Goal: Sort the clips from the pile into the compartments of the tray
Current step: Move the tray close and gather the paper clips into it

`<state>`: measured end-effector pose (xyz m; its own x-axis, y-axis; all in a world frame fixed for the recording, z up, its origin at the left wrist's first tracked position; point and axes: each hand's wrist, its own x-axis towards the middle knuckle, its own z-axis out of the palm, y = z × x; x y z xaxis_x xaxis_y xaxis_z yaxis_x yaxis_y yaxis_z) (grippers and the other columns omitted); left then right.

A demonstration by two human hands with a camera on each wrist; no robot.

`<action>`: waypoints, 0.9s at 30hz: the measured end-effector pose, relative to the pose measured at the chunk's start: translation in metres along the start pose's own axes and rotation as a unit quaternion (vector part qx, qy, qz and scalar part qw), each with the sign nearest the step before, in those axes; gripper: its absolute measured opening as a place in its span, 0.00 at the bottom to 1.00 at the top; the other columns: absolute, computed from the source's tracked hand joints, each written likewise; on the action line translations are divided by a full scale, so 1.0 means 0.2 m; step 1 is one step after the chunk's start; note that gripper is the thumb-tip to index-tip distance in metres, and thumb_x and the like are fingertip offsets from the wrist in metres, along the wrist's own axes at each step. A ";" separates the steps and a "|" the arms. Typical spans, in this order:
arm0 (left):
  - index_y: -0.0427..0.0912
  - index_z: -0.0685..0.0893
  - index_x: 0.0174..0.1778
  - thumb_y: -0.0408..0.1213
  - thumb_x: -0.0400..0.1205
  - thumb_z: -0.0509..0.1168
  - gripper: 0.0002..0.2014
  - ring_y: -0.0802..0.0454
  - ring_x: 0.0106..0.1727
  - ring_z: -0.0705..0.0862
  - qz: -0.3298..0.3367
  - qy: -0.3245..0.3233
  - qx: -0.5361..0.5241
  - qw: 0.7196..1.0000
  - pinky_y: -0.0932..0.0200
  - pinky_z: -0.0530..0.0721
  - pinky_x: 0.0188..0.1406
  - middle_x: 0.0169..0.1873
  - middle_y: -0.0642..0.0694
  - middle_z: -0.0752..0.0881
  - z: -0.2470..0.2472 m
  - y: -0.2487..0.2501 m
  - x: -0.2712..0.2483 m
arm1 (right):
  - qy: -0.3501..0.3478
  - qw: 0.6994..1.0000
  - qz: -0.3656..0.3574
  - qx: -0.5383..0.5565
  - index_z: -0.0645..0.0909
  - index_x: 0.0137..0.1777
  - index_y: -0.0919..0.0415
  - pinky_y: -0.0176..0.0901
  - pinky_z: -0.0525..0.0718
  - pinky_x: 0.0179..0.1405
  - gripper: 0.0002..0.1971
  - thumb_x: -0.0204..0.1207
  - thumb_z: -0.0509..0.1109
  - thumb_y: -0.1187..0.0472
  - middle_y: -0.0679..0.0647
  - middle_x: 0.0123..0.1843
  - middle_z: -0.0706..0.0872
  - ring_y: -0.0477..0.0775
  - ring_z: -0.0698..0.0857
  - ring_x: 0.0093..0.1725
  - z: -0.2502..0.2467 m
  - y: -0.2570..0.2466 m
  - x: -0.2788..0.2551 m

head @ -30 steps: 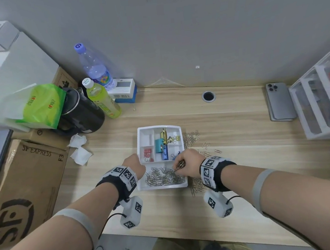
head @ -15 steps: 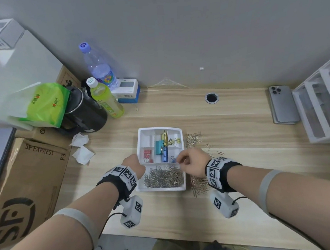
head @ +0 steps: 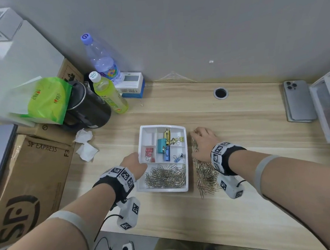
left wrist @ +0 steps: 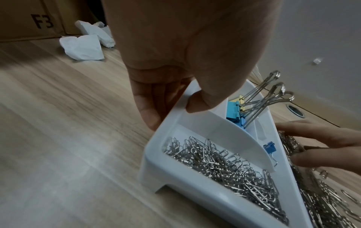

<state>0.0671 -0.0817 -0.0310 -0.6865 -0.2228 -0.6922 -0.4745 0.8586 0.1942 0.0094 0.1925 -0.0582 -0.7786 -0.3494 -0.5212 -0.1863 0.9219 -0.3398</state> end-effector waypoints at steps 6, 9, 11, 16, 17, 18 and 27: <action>0.40 0.80 0.57 0.40 0.80 0.61 0.13 0.44 0.47 0.87 -0.006 0.012 0.001 1.000 0.48 0.90 0.46 0.47 0.42 0.86 0.02 0.01 0.01 | 0.032 0.998 -0.045 -0.038 0.75 0.71 0.55 0.54 0.76 0.68 0.25 0.74 0.65 0.51 0.53 0.68 0.75 0.56 0.70 0.70 0.07 0.03 -0.05; 0.40 0.78 0.52 0.39 0.80 0.60 0.08 0.45 0.42 0.85 -0.014 0.007 -0.006 1.000 0.52 0.88 0.40 0.40 0.44 0.82 0.01 0.03 0.01 | 0.020 0.997 -0.064 -0.040 0.81 0.55 0.53 0.51 0.77 0.59 0.13 0.74 0.63 0.51 0.48 0.54 0.77 0.53 0.75 0.58 0.08 0.04 -0.11; 0.40 0.77 0.51 0.38 0.80 0.60 0.07 0.45 0.40 0.84 -0.017 0.002 -0.012 1.000 0.54 0.87 0.37 0.39 0.45 0.82 0.01 0.04 0.00 | 0.002 0.996 -0.078 -0.044 0.81 0.46 0.52 0.49 0.77 0.54 0.09 0.74 0.62 0.52 0.48 0.48 0.80 0.53 0.77 0.53 0.08 0.06 -0.14; 0.40 0.81 0.53 0.40 0.78 0.60 0.12 0.45 0.39 0.85 -0.021 -0.006 -0.019 1.000 0.53 0.88 0.35 0.40 0.44 0.84 0.00 0.03 -0.01 | 0.058 0.997 -0.059 -0.010 0.79 0.53 0.52 0.51 0.83 0.52 0.13 0.73 0.59 0.51 0.49 0.51 0.79 0.53 0.78 0.51 0.05 0.06 -0.12; 0.40 0.81 0.53 0.41 0.77 0.60 0.12 0.45 0.39 0.85 -0.020 -0.007 -0.019 1.000 0.53 0.88 0.35 0.39 0.44 0.84 0.00 0.02 -0.01 | 0.077 0.996 -0.044 -0.007 0.78 0.61 0.54 0.52 0.83 0.57 0.17 0.73 0.61 0.52 0.52 0.57 0.79 0.54 0.78 0.56 0.04 0.07 -0.11; 0.40 0.81 0.53 0.41 0.77 0.60 0.13 0.46 0.39 0.85 -0.019 -0.007 -0.020 1.000 0.54 0.87 0.34 0.40 0.44 0.84 0.01 0.02 -0.01 | 0.088 0.996 -0.024 -0.003 0.76 0.67 0.57 0.53 0.80 0.64 0.22 0.73 0.63 0.54 0.55 0.64 0.76 0.56 0.76 0.63 0.03 0.07 -0.09; 0.37 0.74 0.61 0.41 0.83 0.60 0.15 0.55 0.37 0.77 -0.044 0.021 -0.023 0.999 0.60 0.72 0.29 0.40 0.49 0.77 0.06 0.02 -0.04 | 0.021 0.999 -0.001 -0.026 0.82 0.57 0.54 0.55 0.80 0.63 0.17 0.75 0.60 0.48 0.52 0.59 0.82 0.55 0.79 0.59 0.04 0.10 -0.14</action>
<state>0.0758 -0.0709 -0.0329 -0.6626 -0.3170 -0.6786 -0.5583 0.8130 0.1653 0.0326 0.2199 -0.0558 -0.8032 -0.3439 -0.4864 -0.2176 0.9295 -0.2979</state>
